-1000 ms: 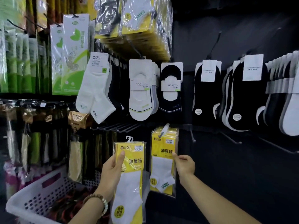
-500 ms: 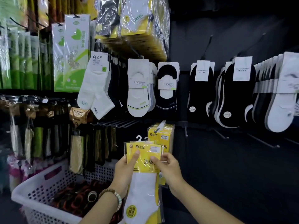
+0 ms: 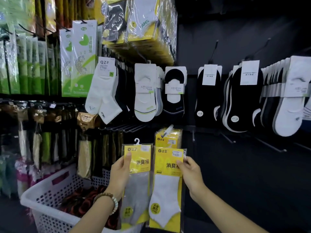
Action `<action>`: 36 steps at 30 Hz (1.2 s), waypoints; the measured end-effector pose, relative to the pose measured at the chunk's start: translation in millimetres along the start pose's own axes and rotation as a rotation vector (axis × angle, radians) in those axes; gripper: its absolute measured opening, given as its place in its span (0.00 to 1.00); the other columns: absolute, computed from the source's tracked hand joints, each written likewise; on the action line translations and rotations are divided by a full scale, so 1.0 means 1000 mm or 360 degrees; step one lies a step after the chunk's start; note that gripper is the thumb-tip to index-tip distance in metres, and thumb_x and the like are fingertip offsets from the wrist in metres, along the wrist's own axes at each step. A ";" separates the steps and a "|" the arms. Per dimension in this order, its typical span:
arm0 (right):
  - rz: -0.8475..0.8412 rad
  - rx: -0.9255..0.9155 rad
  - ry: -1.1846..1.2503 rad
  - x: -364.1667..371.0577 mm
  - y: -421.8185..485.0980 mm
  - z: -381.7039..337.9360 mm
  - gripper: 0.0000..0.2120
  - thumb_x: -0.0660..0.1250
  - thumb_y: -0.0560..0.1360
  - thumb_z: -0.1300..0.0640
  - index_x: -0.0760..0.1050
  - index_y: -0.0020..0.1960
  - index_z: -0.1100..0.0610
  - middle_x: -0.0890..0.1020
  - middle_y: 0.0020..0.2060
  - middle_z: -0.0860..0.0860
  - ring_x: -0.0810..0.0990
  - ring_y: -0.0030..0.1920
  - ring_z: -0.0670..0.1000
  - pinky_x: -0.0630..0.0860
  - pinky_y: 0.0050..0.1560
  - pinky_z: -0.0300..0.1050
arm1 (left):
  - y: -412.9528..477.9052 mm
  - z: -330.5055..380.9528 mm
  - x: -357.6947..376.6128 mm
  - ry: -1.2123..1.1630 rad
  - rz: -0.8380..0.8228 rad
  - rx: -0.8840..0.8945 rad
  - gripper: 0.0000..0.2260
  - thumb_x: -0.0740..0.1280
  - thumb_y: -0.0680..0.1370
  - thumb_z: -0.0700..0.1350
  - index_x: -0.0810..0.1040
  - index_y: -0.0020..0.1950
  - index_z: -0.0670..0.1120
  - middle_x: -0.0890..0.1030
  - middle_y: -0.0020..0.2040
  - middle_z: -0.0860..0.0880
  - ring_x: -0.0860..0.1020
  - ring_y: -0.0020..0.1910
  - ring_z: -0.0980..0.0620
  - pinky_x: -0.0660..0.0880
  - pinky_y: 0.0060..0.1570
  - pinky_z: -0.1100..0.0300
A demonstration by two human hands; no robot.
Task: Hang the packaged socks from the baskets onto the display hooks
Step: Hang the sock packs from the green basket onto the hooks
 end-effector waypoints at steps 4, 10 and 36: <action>0.0074 -0.0119 -0.0035 0.001 0.014 -0.014 0.04 0.63 0.79 0.60 0.76 0.50 0.57 0.85 0.43 0.50 0.84 0.42 0.46 0.79 0.37 0.36 | 0.007 0.004 -0.019 0.0046 0.0076 0.0111 0.19 0.57 0.80 0.53 0.81 0.47 0.41 0.83 0.42 0.43 0.81 0.44 0.44 0.76 0.43 0.56; 0.0041 -0.0153 -0.0175 0.025 0.041 -0.012 0.07 0.64 0.78 0.60 0.75 0.55 0.59 0.84 0.45 0.52 0.84 0.47 0.52 0.80 0.52 0.53 | 0.021 -0.004 -0.036 0.0073 0.0147 0.0111 0.16 0.57 0.80 0.54 0.81 0.46 0.48 0.84 0.40 0.53 0.81 0.37 0.62 0.73 0.32 0.72; -0.0177 0.0089 -0.0173 0.039 0.015 0.014 0.11 0.68 0.76 0.53 0.77 0.54 0.57 0.82 0.51 0.54 0.80 0.52 0.51 0.77 0.50 0.41 | 0.009 -0.025 0.034 -0.0135 -0.0214 -0.0128 0.14 0.58 0.80 0.54 0.81 0.53 0.49 0.85 0.45 0.54 0.83 0.44 0.60 0.75 0.37 0.72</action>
Point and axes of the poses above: each hand's wrist, its own y-axis towards the middle knuckle, its own x-axis out of the palm, z = x × y, the point moved 7 cm from there along y, towards the middle knuckle
